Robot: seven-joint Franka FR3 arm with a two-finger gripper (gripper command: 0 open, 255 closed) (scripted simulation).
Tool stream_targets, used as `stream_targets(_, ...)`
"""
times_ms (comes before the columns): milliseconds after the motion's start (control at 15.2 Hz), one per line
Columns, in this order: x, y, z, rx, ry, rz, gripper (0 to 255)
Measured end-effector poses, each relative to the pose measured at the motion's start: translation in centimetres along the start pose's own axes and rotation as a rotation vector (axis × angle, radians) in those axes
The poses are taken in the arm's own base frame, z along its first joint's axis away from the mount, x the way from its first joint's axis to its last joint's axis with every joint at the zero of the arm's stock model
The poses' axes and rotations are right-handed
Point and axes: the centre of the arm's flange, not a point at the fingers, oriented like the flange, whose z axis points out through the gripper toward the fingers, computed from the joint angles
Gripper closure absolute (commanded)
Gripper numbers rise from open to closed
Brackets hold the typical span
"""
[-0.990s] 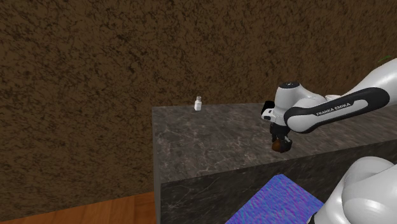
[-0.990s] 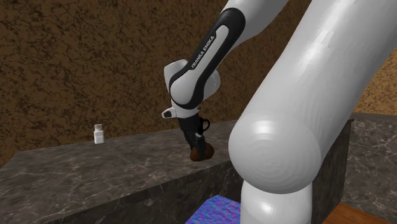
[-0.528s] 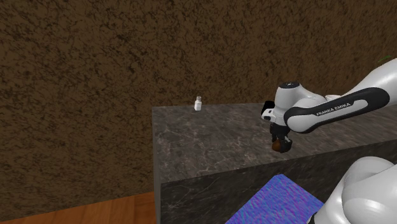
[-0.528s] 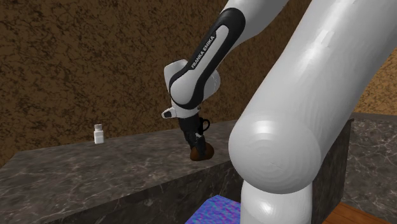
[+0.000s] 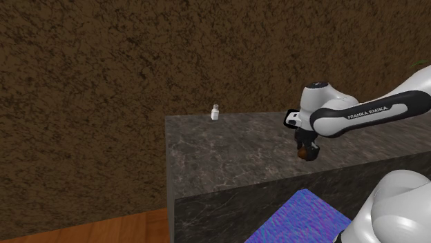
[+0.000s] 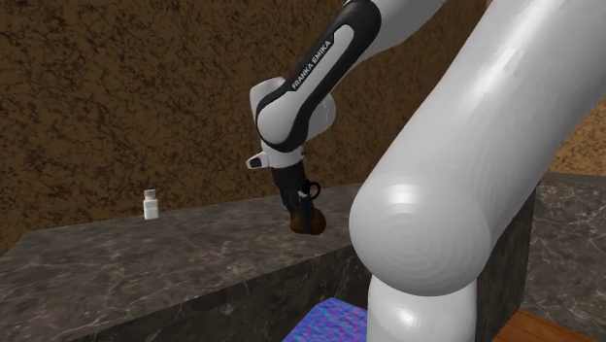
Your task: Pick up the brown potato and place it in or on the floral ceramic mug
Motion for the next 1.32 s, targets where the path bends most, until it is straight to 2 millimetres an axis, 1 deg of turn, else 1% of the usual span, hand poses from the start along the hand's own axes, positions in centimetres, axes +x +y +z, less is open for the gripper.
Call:
stream_targets(330,-0.5,0.1,-2.4,0.0,0.0,0.0,255)
stream_targets(660,-1.5,0.1,-5.0,0.0,0.0,0.0,255)
stream_targets(1320,-2.8,0.5,-10.0,0.0,0.0,0.0,255)
